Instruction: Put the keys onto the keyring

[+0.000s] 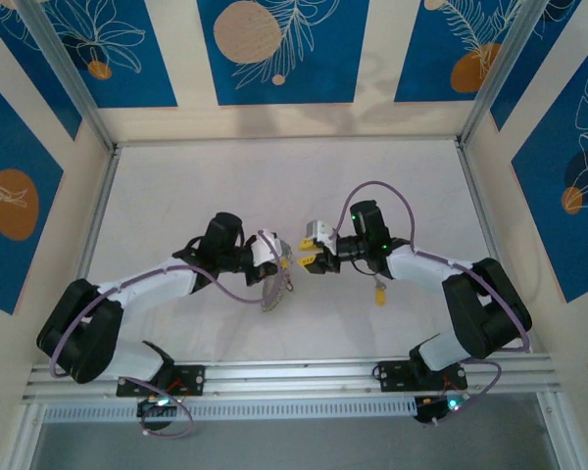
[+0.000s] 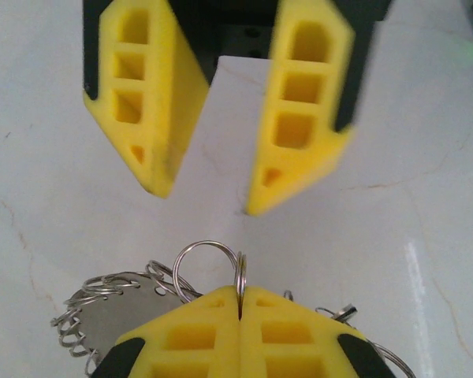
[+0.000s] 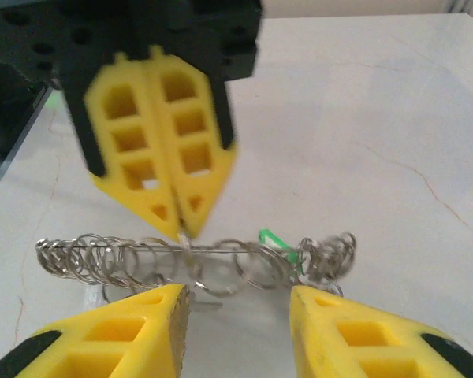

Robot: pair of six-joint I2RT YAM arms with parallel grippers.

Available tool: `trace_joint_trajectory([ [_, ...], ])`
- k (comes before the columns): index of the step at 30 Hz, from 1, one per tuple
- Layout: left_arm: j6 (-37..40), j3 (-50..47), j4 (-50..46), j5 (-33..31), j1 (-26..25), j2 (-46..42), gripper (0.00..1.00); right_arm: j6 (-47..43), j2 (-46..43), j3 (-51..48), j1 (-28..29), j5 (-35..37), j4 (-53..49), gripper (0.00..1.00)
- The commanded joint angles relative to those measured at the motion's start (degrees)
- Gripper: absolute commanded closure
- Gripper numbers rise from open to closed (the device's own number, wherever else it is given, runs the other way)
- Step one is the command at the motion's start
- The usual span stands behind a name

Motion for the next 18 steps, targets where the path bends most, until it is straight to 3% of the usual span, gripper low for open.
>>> trace_joint_trajectory([
  [1, -1.34, 1.1, 1.64, 6.21, 1.19, -1.11, 1.0, 2.23, 1.52, 2.76, -1.16, -9.47, -3.98, 0.62],
  [3, -1.96, 1.72, 1.71, 7.44, 1.57, -0.57, 1.0, -2.04, 1.84, 2.99, -0.65, -13.78, -6.89, 0.65],
  [6, -1.83, 2.34, 1.49, 9.48, 1.81, -0.19, 1.0, -3.96, 2.54, 3.17, 0.23, -10.22, -8.02, 0.72],
  [8, -1.49, 2.61, 0.79, 10.07, 1.85, -0.25, 1.0, -2.58, 3.29, 3.73, 0.37, -7.56, -8.28, 0.65],
  [10, -0.62, 3.03, -0.43, 10.52, 1.89, -0.28, 1.0, 3.98, 4.54, 4.99, -0.45, -7.56, -7.25, 0.53],
  [11, -0.42, 3.14, -0.84, 10.67, 1.87, -0.27, 1.0, 8.59, 5.58, 6.33, -1.13, -8.46, -7.37, 0.51],
  [15, -0.65, 3.27, -0.85, 11.03, 2.04, -0.11, 1.0, 24.46, 9.97, 15.38, -3.38, -13.64, -19.13, 0.55],
  [18, -0.64, 3.73, -0.86, 11.91, 2.31, 0.31, 1.0, 35.25, 10.07, 12.13, -3.57, -20.13, -13.67, 0.54],
])
